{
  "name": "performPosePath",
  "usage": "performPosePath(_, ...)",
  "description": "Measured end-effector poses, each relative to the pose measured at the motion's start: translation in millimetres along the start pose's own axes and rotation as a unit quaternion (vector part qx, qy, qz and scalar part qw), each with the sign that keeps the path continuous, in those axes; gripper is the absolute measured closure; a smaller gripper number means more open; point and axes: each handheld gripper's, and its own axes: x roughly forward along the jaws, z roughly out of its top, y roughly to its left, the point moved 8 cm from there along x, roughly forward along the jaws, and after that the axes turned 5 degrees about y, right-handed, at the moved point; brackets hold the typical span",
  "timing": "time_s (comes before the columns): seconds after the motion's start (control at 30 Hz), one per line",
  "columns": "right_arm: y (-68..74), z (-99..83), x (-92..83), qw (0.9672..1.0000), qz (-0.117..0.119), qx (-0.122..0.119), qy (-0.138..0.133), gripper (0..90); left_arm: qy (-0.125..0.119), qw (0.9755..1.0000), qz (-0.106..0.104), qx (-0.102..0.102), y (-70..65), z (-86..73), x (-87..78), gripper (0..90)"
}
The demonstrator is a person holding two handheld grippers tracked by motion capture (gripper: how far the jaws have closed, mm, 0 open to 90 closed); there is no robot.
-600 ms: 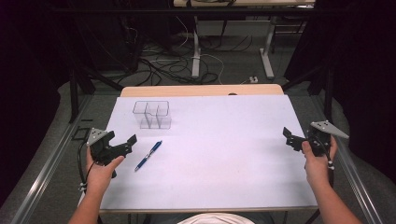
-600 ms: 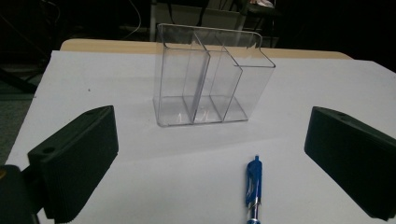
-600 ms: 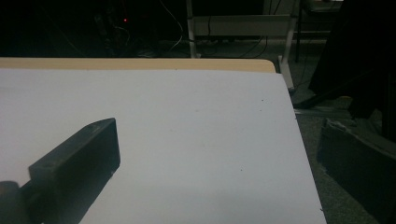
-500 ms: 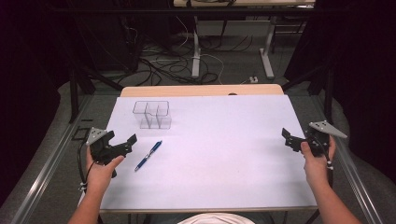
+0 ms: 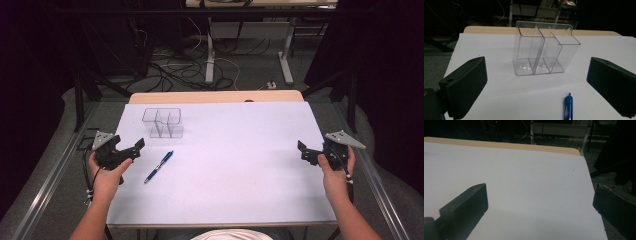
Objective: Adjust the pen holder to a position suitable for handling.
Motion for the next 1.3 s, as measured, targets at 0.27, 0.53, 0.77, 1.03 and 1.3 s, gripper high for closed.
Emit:
performPosePath(0.27, 1.4, -1.3, 0.5, 1.0000, 0.000, -0.007, 0.004, 0.0, -0.020, 0.9997, 0.014, -0.009, 9.6, 21.3, 1.5, 14.1)
performPosePath(0.53, 1.6, -1.8, 1.1, 0.9999, -0.001, -0.012, 0.005, 0.0, -0.025, 0.9993, 0.015, -0.022, 17.5, 37.2, 9.9, 22.9)
performPosePath(0.77, 1.1, -3.1, 1.6, 1.0000, -0.001, -0.005, 0.008, 0.0, -0.015, 0.9996, 0.022, -0.008, 22.5, 49.2, 17.9, 28.8)
performPosePath(1.03, 1.2, -3.1, 3.8, 1.0000, 0.000, -0.006, 0.004, 0.0, 0.001, 0.9995, 0.031, -0.007, 28.2, 63.6, 26.4, 30.6)
performPosePath(1.3, 1.7, -5.6, 4.0, 0.9999, -0.002, -0.006, 0.013, 0.8, 0.012, 0.9995, 0.025, -0.013, 28.7, 76.6, 41.4, 41.7)
